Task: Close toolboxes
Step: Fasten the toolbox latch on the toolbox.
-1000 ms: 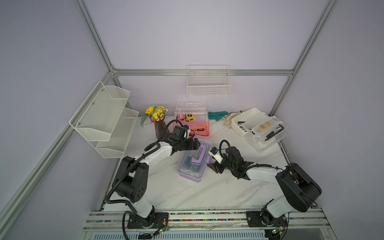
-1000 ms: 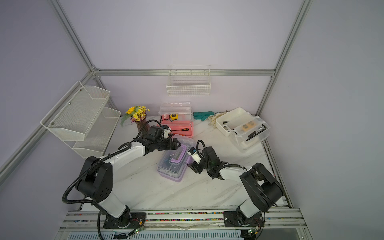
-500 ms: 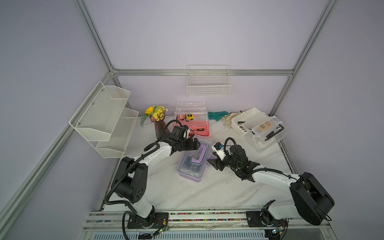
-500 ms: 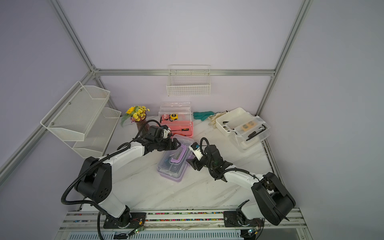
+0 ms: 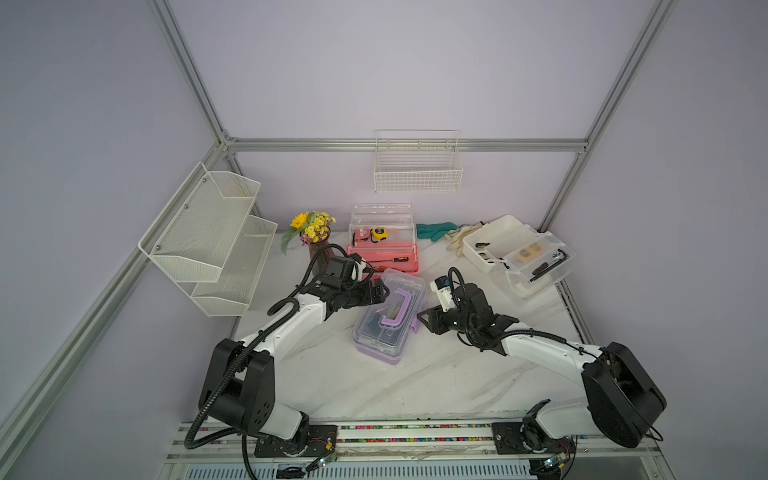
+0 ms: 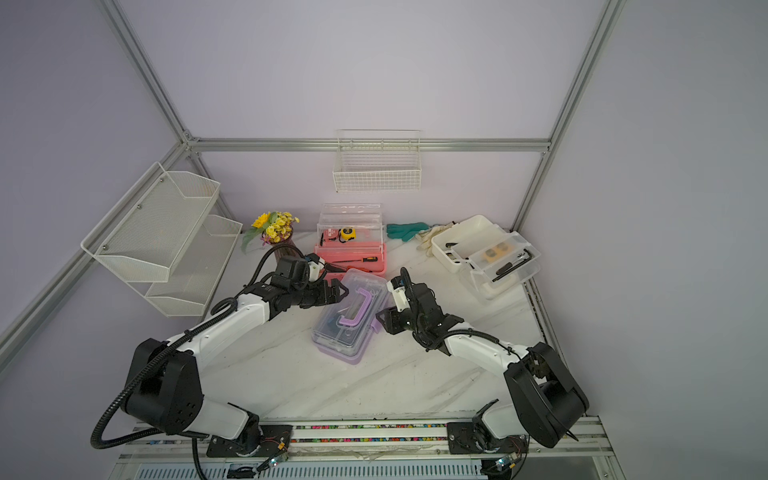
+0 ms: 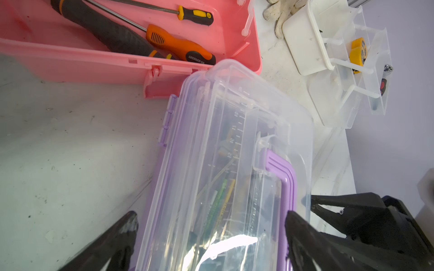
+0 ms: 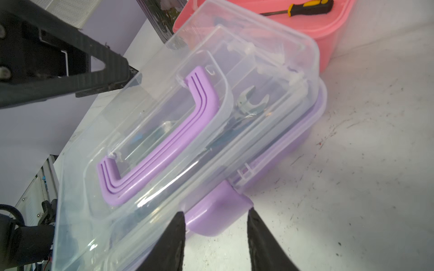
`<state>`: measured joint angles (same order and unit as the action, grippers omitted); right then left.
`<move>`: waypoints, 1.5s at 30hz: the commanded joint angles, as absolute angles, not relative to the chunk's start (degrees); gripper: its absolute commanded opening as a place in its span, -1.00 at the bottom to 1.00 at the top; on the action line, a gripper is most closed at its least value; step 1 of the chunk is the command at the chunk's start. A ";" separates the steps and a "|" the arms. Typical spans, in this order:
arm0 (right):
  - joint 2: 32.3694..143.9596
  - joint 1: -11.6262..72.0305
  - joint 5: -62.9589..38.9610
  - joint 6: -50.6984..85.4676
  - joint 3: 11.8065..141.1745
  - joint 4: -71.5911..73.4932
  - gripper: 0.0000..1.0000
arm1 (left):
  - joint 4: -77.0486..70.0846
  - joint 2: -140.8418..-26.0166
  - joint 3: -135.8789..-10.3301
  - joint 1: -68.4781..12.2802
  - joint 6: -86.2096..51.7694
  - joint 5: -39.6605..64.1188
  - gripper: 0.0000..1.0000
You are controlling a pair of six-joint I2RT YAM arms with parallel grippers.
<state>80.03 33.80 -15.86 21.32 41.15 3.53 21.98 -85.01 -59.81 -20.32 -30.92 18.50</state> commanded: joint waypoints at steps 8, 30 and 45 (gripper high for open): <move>80.53 33.40 -20.65 42.55 35.46 12.69 -0.25 | 20.84 -85.69 -57.35 -20.22 -31.42 22.99 0.87; 86.31 33.40 -22.41 46.15 30.65 28.98 -0.23 | 18.19 -87.61 -55.12 -21.07 -32.43 23.21 0.61; 92.35 33.38 -25.60 45.94 29.72 38.90 -0.23 | 17.45 -88.55 -54.67 -21.62 -33.10 23.39 0.60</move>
